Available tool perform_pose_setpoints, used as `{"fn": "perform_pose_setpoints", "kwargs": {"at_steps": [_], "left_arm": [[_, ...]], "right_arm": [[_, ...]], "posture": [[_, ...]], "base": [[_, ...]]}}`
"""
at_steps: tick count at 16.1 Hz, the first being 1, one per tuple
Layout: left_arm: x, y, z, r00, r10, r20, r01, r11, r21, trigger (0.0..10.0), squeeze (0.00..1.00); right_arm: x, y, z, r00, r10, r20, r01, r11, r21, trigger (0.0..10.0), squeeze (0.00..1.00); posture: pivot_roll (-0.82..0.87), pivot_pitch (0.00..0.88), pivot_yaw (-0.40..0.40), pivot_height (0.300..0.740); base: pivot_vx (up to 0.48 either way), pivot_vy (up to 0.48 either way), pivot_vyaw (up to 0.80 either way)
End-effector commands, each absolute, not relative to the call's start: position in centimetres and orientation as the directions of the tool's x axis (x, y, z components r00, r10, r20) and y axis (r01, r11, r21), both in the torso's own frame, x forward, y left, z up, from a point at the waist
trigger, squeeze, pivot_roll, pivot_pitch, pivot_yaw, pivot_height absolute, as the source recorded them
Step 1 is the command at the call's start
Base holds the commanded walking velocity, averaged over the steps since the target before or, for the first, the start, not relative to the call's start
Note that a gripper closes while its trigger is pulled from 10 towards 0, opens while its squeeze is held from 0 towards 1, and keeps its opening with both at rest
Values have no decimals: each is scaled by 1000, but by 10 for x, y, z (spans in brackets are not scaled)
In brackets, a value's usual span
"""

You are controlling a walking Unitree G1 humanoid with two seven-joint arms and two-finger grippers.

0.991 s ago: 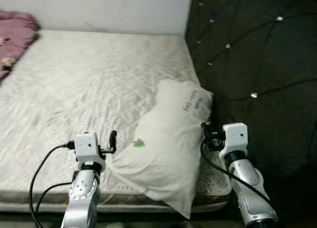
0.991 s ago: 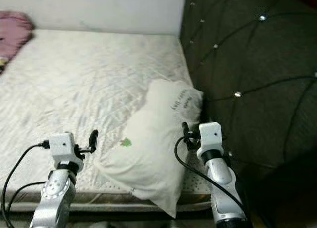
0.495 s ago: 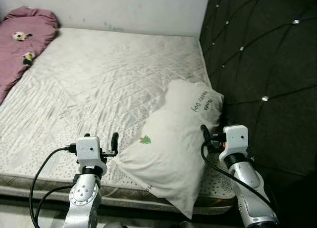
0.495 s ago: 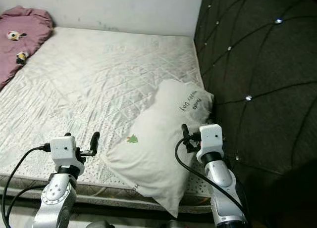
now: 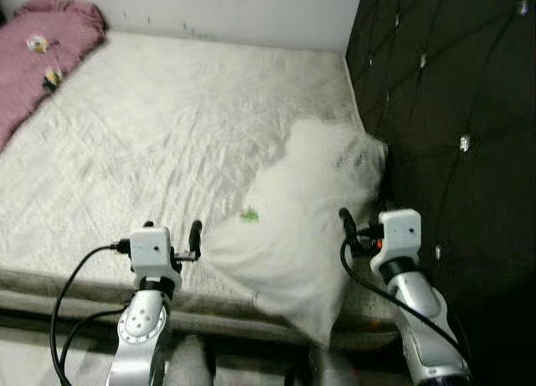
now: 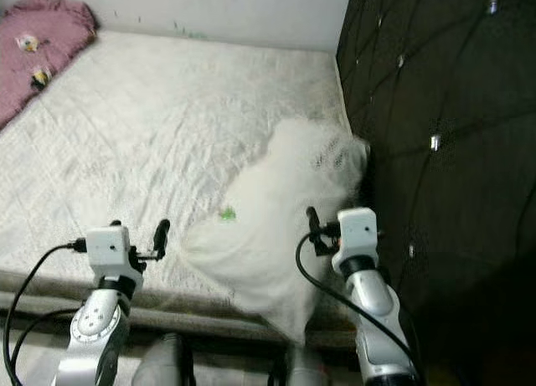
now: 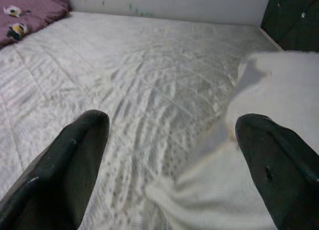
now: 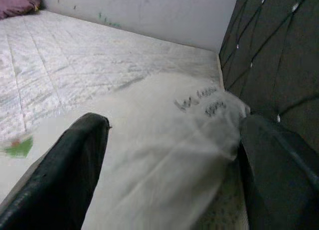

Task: Clean up the room

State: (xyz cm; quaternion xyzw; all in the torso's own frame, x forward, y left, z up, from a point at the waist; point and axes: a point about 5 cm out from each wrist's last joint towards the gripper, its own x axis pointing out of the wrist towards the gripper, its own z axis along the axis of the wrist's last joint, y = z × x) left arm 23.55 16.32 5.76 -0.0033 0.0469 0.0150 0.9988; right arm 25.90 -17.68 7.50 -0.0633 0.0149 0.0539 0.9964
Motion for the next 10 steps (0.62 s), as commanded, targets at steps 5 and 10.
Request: {"fn": "perform_pose_setpoints", "kwargs": {"at_steps": [5, 10], "left_arm": [[238, 162, 59, 996, 19, -92, -20, 1000, -14, 10000, 0], [238, 158, 59, 996, -3, -89, 1, 1000, -28, 10000, 0]], "right_arm": [[259, -179, 76, 995, 93, -38, -97, 988, -123, 10000, 0], [259, -181, 76, 995, 89, -40, -93, 988, -126, 10000, 0]], "posture": [[-19, 26, -35, 636], [-25, 26, -38, 636]], "base": [[0, 0, 0], [0, 0, 0]]}}
